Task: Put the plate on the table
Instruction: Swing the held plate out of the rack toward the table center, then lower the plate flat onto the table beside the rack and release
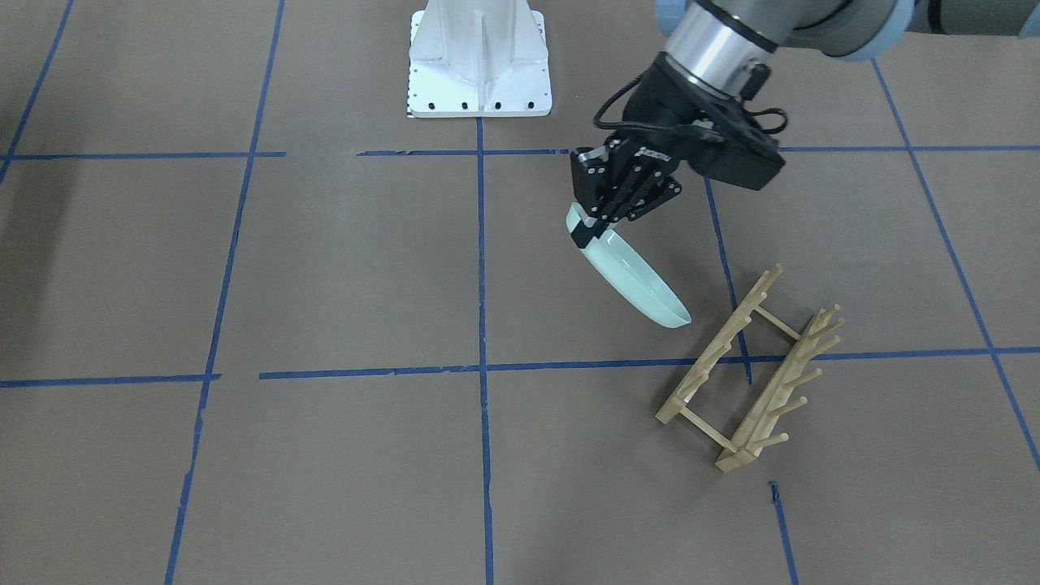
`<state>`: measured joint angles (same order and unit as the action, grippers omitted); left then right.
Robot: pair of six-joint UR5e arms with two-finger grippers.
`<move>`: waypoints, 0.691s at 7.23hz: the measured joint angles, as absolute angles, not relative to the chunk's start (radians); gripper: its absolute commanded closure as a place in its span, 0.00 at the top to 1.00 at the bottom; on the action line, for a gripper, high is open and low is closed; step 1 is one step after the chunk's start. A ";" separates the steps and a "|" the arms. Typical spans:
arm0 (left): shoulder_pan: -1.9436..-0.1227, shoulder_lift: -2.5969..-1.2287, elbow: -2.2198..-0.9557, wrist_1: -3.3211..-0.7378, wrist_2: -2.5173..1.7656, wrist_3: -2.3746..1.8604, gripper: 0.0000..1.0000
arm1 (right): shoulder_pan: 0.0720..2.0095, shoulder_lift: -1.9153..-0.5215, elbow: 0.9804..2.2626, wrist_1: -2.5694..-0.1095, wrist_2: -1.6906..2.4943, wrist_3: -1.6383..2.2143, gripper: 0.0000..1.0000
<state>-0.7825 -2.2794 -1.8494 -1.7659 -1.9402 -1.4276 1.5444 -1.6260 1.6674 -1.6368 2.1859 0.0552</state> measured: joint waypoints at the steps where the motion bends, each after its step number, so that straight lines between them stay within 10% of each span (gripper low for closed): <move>1: -0.705 -2.325 -1.830 -1.638 -1.858 -1.344 0.00 | 1.544 -1.626 1.667 -1.637 2.186 0.055 1.00; 5: -0.464 -2.375 -1.675 -1.417 -1.569 -1.049 0.00 | 1.544 -1.626 1.669 -1.637 2.186 0.055 1.00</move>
